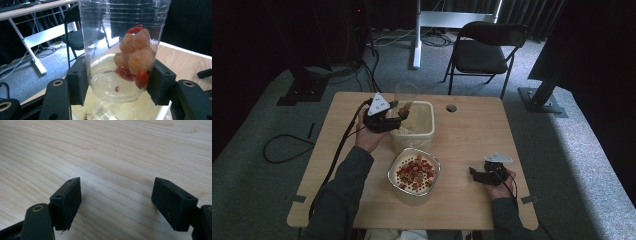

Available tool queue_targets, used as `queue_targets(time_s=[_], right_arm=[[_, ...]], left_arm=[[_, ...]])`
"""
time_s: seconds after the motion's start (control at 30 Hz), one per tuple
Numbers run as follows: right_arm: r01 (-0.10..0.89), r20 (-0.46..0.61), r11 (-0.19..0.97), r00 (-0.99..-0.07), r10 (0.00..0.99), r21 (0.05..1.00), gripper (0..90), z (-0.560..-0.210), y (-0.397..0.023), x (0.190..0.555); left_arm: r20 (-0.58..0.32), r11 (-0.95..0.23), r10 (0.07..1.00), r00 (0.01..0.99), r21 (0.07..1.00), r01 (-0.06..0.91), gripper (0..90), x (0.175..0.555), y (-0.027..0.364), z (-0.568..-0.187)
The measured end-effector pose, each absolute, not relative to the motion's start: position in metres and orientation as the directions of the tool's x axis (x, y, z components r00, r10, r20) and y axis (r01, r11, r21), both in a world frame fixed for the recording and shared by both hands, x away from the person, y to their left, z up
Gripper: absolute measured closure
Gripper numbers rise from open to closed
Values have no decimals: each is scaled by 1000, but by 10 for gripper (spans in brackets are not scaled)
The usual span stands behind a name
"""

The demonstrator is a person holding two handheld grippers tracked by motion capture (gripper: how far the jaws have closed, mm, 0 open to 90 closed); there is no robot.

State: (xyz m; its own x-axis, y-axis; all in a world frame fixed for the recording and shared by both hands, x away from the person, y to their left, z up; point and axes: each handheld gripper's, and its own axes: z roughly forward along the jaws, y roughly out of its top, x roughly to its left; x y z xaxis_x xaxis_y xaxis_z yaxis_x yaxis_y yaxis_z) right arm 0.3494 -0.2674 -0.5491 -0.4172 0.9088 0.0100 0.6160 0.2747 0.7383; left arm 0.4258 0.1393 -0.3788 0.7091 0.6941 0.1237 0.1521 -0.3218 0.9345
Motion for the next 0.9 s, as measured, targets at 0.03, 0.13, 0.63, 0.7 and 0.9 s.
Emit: queue_targets(time_s=[0.03, 0.13, 0.63, 0.7, 0.9], right_arm=[[616, 10, 274, -417, 909, 738, 234, -549, -267, 349], [616, 11, 274, -417, 909, 738, 234, -549, -267, 349], [617, 12, 273, -417, 909, 738, 233, -549, -267, 349], [617, 11, 274, -417, 909, 738, 233, -549, -267, 349], [617, 19, 270, -419, 908, 739, 233, -549, -268, 351]], left_arm=[[125, -325, 694, 709, 933, 154, 422, 427, 139, -380], [99, -328, 686, 721, 926, 185, 310, 432, 139, -385], [90, -330, 710, 699, 919, 216, 211, 430, 153, -384], [80, -322, 711, 699, 920, 223, 216, 430, 155, -383], [101, -347, 718, 689, 910, 228, 232, 423, 172, -380]])
